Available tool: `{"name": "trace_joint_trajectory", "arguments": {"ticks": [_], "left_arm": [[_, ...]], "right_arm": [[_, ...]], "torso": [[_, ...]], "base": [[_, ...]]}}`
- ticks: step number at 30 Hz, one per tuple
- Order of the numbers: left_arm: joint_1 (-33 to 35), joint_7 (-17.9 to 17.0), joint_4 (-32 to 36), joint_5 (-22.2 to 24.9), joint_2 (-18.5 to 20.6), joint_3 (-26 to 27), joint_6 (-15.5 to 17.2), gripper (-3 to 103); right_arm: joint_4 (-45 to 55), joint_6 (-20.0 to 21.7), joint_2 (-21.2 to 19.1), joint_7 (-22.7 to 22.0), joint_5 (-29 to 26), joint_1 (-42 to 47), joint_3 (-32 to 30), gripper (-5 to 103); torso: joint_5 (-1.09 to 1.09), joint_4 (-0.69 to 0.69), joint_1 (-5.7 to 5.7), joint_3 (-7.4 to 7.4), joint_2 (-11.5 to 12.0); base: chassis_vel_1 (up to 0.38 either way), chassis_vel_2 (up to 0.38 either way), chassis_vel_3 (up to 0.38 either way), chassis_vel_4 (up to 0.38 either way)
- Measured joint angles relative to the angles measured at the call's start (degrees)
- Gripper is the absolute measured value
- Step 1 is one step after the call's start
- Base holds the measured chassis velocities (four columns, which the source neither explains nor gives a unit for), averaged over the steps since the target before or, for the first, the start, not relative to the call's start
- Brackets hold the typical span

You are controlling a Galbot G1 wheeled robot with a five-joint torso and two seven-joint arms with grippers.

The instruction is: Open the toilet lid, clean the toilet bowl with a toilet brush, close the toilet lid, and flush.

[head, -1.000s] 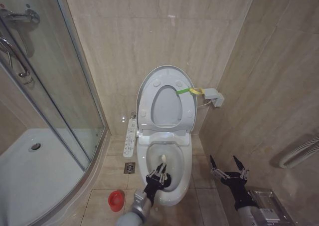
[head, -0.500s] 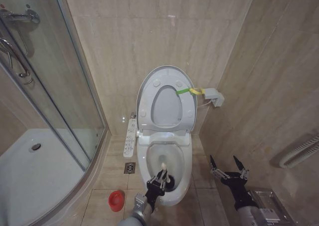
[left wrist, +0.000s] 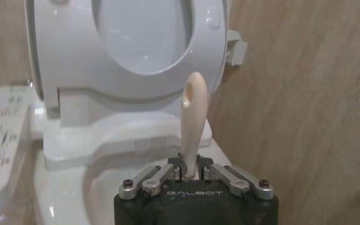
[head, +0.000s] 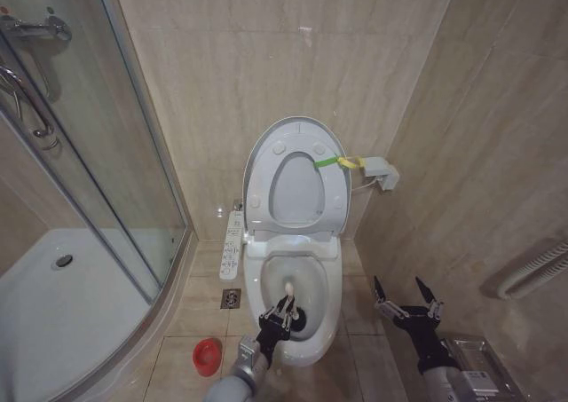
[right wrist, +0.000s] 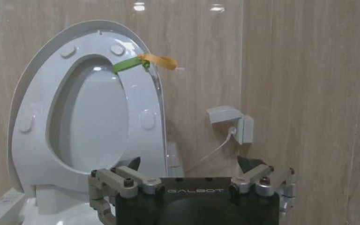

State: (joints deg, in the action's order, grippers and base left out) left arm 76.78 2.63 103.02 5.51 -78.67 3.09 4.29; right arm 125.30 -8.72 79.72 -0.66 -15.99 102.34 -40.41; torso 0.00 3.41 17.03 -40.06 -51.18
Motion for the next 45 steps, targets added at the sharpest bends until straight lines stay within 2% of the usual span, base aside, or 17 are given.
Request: {"name": "trace_joint_trajectory", "arguments": {"ticks": [6, 11, 21, 35, 40, 45], "left_arm": [[0.73, 0.91, 1.79, -5.67, 0.01, 2.01, -2.98, 16], [0.40, 1.91, 1.87, -8.56, 0.30, 3.07, -4.63, 16], [0.64, 1.88, 3.79, -8.61, -0.01, 3.10, -4.86, 16], [1.33, 1.30, 10.12, -4.45, 1.29, 5.47, -5.30, 16], [3.62, 1.27, 12.91, -4.99, 0.39, 6.53, -4.65, 16], [6.62, 1.46, 14.55, -5.52, 0.12, 7.20, -5.39, 16]], "right_arm": [[-0.01, 0.00, 0.00, 0.00, 0.00, 0.00, 0.00, 100], [0.00, 0.00, 0.00, 0.00, 0.00, 0.00, 0.00, 100], [0.00, 0.00, 0.00, 0.00, 0.00, 0.00, 0.00, 100], [0.00, 0.00, 0.00, 0.00, 0.00, 0.00, 0.00, 100], [0.00, 0.00, 0.00, 0.00, 0.00, 0.00, 0.00, 100], [0.00, 0.00, 0.00, 0.00, 0.00, 0.00, 0.00, 100]], "torso": [[0.00, 0.00, 0.00, 0.00, 0.00], [0.00, 0.00, 0.00, 0.00, 0.00], [0.00, 0.00, 0.00, 0.00, 0.00], [0.00, 0.00, 0.00, 0.00, 0.00], [0.00, 0.00, 0.00, 0.00, 0.00], [0.00, 0.00, 0.00, 0.00, 0.00]], "base": [[0.000, 0.000, 0.000, 0.000], [0.000, 0.000, 0.000, 0.000], [0.000, 0.000, 0.000, 0.000], [0.000, 0.000, 0.000, 0.000], [0.000, 0.000, 0.000, 0.000], [0.000, 0.000, 0.000, 0.000]]}}
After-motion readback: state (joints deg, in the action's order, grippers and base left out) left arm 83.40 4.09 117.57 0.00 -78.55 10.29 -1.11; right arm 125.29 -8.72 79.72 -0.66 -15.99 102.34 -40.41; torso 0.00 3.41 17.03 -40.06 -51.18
